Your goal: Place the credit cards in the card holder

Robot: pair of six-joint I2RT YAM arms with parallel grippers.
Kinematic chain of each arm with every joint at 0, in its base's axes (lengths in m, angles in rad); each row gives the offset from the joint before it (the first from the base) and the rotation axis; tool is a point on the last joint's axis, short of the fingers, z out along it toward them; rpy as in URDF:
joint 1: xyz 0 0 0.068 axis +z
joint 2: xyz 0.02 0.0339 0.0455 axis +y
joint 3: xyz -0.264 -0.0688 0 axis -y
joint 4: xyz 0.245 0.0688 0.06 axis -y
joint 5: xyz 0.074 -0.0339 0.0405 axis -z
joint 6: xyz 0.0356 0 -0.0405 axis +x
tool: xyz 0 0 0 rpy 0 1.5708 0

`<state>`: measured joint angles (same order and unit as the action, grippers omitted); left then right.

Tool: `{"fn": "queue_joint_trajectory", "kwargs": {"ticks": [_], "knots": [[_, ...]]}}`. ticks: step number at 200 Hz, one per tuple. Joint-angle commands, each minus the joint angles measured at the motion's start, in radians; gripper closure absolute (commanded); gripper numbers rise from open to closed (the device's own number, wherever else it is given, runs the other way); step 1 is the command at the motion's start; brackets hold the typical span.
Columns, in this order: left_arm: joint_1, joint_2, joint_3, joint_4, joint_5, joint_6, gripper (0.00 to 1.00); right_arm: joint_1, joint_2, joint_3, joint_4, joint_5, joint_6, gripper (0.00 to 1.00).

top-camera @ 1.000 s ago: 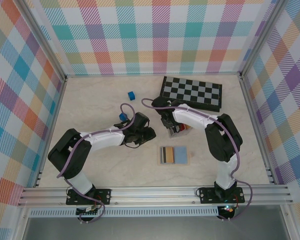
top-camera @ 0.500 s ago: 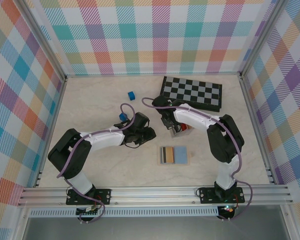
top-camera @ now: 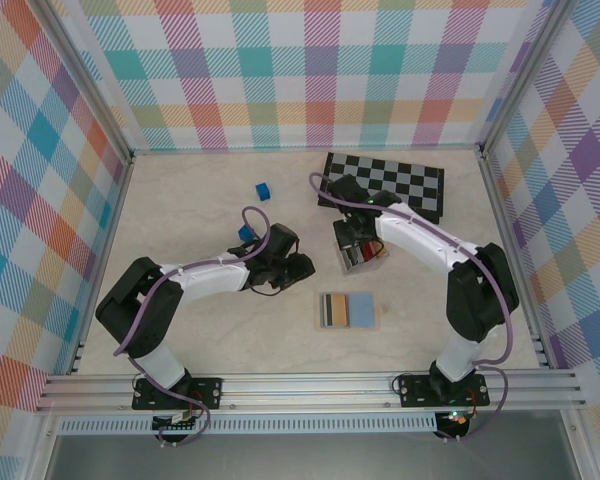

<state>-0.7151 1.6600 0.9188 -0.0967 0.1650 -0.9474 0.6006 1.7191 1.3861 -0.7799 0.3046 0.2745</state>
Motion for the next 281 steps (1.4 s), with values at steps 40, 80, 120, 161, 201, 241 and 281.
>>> {"fn": "queue_joint_trajectory", "kwargs": {"ticks": [40,80,120,161,201,241,281], "knots": [[0.021,-0.003,0.013,0.116,0.116,-0.02,0.56,-0.078,-0.074,-0.066,0.068,-0.234,0.076,0.99],[0.064,0.004,-0.018,0.34,0.257,-0.112,0.47,-0.152,-0.189,-0.117,0.125,-0.442,0.155,0.99],[0.093,0.047,0.006,0.529,0.382,-0.199,0.37,-0.234,-0.287,-0.188,0.194,-0.647,0.247,0.99],[0.111,0.094,0.029,0.725,0.47,-0.286,0.28,-0.303,-0.347,-0.245,0.267,-0.83,0.316,0.99],[0.111,0.139,0.065,0.875,0.553,-0.357,0.3,-0.33,-0.338,-0.269,0.322,-0.925,0.352,0.99],[0.112,0.134,0.063,0.939,0.557,-0.413,0.61,-0.354,-0.302,-0.291,0.377,-0.993,0.398,0.99],[0.112,0.1,0.039,0.924,0.505,-0.498,0.97,-0.385,-0.279,-0.298,0.374,-1.027,0.431,0.96]]}}
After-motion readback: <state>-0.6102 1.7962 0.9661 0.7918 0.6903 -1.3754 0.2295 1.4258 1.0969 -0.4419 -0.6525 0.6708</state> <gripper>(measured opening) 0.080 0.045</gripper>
